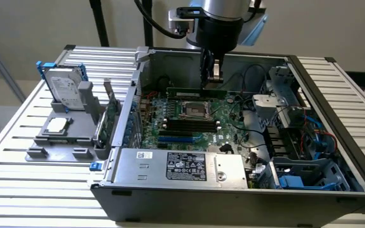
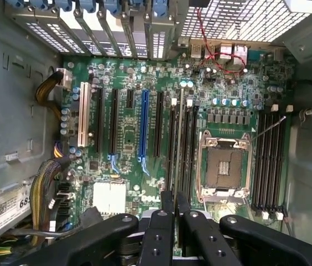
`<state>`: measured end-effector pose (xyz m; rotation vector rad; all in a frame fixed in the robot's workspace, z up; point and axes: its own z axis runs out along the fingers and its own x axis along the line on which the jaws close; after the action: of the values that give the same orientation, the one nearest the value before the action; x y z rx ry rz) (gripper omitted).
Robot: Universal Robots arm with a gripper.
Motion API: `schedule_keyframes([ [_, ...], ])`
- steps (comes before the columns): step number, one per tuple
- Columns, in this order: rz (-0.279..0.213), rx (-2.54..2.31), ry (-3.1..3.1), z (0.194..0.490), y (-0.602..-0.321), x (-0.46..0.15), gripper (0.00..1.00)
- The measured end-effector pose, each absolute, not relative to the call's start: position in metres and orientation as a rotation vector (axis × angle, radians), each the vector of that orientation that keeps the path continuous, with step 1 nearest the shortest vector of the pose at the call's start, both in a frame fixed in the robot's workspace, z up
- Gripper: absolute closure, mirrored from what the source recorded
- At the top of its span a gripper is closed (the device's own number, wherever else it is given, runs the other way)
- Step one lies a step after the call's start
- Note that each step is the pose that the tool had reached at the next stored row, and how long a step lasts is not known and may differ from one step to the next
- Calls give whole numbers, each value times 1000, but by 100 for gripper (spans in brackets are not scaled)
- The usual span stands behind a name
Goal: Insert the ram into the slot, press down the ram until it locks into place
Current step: 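Insert the ram into the slot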
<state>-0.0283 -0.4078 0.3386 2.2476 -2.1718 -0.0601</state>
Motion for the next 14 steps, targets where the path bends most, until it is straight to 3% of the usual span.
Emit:
schedule_keyframes([
  [14,-60,2248,-2171,313,-405,-25,87],
])
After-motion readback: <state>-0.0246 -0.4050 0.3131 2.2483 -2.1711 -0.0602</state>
